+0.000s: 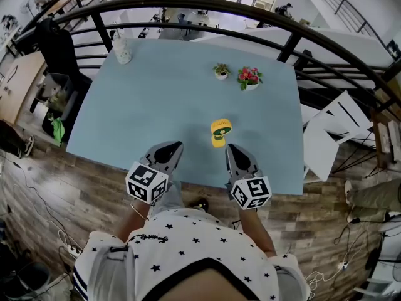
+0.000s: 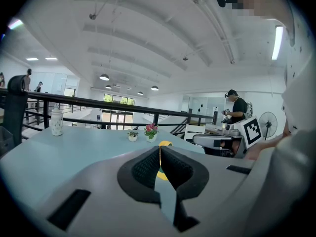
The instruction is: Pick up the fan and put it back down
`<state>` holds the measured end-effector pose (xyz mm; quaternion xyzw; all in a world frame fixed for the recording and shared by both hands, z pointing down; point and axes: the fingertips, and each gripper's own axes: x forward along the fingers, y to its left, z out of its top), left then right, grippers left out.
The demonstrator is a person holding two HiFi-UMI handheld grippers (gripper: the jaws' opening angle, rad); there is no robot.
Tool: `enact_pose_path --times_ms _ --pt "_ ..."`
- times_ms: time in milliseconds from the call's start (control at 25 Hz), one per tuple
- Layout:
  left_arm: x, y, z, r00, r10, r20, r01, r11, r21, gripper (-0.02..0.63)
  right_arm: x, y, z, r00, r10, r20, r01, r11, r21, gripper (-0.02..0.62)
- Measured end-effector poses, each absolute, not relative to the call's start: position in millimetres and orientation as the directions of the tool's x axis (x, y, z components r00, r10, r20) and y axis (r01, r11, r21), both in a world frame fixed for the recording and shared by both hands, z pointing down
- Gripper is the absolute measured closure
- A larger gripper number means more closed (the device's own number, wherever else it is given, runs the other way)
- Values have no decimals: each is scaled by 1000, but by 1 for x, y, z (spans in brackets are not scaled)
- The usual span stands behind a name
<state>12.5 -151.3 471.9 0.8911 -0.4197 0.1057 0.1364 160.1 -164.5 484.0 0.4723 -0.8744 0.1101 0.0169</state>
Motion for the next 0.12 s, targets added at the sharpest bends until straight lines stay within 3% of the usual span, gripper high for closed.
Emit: enact_pose_path --times_ms 120 --pt "13 -151 473 624 -720 303 -778 -609 155 577 161 -164 484 -553 -823 132 -830 529 -177 597"
